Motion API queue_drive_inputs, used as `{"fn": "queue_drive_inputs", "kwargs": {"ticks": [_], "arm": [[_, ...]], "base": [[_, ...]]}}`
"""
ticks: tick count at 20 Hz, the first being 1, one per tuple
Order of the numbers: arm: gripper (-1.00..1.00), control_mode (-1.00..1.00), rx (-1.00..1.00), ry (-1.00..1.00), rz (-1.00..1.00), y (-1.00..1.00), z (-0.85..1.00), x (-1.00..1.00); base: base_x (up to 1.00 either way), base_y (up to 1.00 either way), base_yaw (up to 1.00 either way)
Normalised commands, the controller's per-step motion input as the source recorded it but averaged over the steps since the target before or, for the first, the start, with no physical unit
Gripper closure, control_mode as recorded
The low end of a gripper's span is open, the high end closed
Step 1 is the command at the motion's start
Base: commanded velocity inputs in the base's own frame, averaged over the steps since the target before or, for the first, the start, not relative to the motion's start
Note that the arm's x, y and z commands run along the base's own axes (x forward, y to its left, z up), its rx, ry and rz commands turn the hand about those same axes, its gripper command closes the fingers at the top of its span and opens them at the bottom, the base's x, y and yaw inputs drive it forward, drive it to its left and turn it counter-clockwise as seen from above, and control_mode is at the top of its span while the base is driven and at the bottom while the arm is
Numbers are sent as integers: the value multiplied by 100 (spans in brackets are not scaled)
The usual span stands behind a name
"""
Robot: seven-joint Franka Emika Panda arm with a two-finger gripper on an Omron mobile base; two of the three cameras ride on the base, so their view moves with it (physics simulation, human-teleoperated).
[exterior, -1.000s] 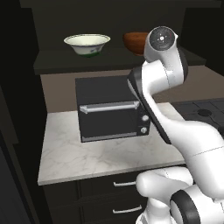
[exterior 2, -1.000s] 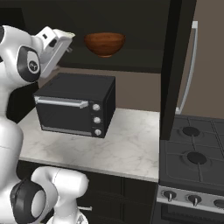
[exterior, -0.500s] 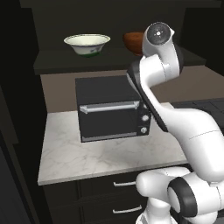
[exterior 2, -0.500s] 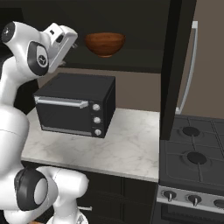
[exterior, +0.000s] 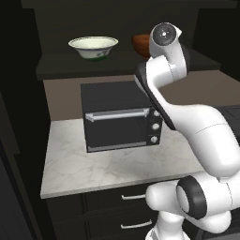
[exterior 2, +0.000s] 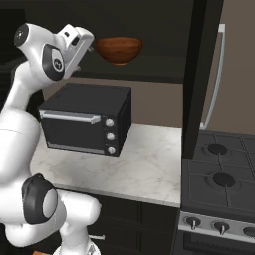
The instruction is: Move the bowls from the cabinet to the plates on the dining table.
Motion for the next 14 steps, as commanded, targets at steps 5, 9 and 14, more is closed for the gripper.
{"fn": "queue_drive_inputs", "kwargs": {"ticks": [5, 9, 14], "arm": [[-100, -100, -2, -1, 0, -5, 0, 35], [-100, -100, -1, 0, 0, 0, 0, 37], [-100, -100, 0, 0, 0, 0, 0, 32]], "base": [[0, 0, 0], [0, 0, 0], [0, 0, 0]]}}
